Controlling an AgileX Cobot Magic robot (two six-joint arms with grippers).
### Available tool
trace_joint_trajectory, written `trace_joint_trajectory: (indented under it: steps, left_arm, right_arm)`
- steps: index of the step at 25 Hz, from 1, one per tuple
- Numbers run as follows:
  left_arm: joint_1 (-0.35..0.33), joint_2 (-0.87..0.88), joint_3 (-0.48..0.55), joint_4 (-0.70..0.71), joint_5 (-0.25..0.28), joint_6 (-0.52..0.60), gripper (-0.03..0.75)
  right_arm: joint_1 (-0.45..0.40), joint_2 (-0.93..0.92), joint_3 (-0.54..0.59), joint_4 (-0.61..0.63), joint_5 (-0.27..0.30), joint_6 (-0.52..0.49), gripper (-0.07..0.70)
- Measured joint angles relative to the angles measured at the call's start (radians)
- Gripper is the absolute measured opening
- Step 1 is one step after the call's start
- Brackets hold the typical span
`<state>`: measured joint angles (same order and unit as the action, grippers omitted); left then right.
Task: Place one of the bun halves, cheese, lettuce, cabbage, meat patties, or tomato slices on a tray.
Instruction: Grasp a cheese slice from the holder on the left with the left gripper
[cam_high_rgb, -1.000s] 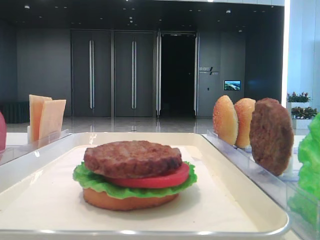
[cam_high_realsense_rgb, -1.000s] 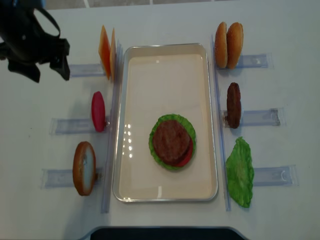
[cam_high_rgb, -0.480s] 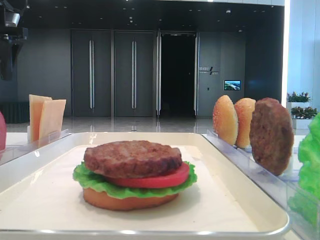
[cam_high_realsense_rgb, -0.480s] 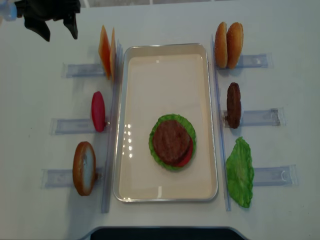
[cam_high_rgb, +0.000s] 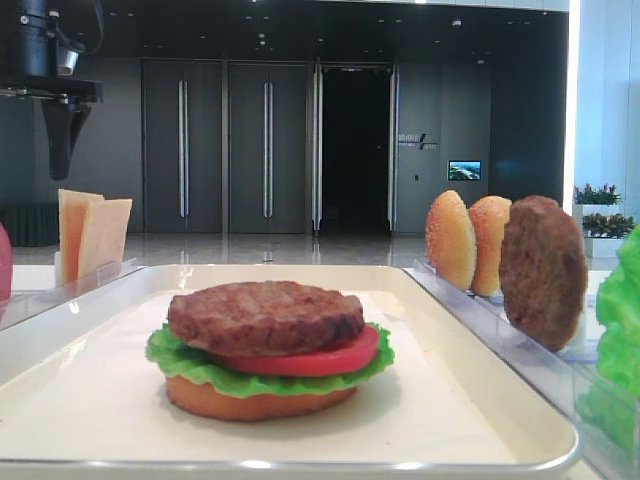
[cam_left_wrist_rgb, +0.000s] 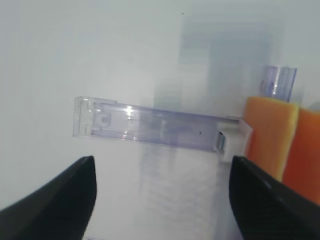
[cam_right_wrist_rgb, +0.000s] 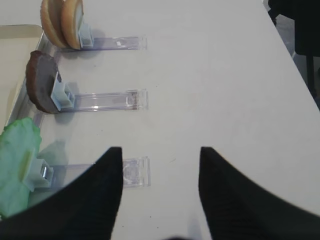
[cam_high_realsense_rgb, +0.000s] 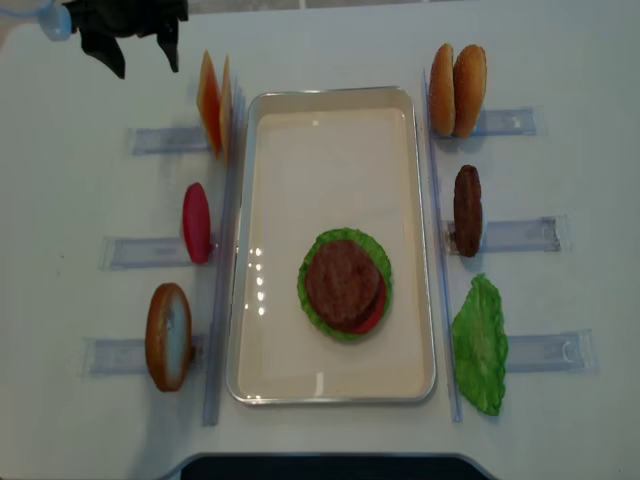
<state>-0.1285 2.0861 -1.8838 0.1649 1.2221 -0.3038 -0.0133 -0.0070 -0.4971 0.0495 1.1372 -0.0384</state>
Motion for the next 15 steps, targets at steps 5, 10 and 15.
trace_joint_trajectory:
  steps: [5, 10, 15]
  left_arm:
    - [-0.058, 0.000, 0.000, 0.011, 0.000, -0.059, 0.629]
    - [-0.122, 0.000, 0.000, 0.012, 0.000, -0.107, 0.629]
    - [-0.173, 0.000, 0.000, 0.000, 0.000, -0.142, 0.629]
  right_arm:
    - [0.000, 0.000, 0.000, 0.000, 0.000, 0.000, 0.364]
    - [0.000, 0.000, 0.000, 0.000, 0.000, 0.000, 0.364]
    - [0.000, 0.000, 0.000, 0.000, 0.000, 0.000, 0.364]
